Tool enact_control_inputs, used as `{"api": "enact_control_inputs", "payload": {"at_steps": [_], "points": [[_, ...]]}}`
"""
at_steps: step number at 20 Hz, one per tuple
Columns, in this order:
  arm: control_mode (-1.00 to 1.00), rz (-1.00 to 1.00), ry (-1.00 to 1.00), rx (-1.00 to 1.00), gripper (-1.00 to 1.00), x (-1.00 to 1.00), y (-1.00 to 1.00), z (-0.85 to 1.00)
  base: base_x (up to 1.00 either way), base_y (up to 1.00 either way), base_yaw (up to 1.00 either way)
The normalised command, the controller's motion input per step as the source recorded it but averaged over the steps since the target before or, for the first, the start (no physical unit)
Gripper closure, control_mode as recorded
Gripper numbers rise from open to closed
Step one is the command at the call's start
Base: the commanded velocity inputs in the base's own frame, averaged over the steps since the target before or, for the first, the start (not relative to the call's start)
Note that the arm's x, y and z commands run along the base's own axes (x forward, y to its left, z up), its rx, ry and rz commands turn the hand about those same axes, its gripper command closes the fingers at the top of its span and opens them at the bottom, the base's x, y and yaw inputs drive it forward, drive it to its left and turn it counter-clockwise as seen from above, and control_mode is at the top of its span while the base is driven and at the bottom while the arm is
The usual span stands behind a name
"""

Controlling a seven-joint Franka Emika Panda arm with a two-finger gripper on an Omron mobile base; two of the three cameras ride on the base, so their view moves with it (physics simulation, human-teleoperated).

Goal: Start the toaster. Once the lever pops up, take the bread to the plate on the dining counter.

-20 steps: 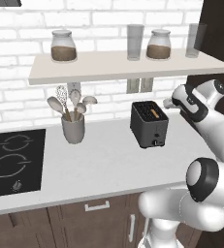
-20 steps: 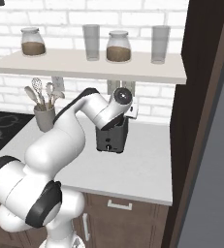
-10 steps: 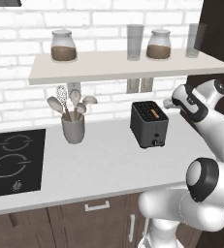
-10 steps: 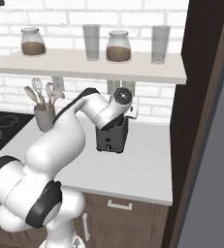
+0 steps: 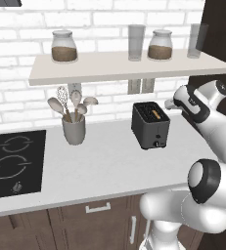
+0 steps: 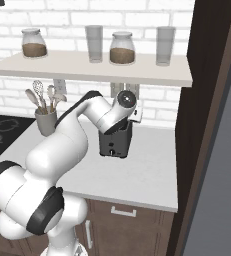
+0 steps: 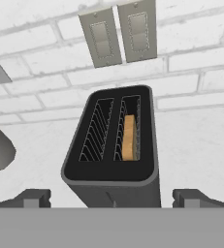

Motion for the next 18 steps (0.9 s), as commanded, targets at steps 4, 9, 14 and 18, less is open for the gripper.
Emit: {"api": "enact_control_inputs", "payload": {"at_steps": [4,9,14,18], "points": [[-1.00,0.00,0.00,0.00,-1.00,0.00,0.00,0.00,0.00,0.00,0.00],[-1.00,0.00,0.00,0.00,-1.00,0.00,0.00,0.00,0.00,0.00,0.00],[-1.00,0.00,0.00,0.00,-1.00,0.00,0.00,0.00,0.00,0.00,0.00],[-1.00,0.00,0.00,0.00,-1.00,0.00,0.00,0.00,0.00,0.00,0.00]]}}
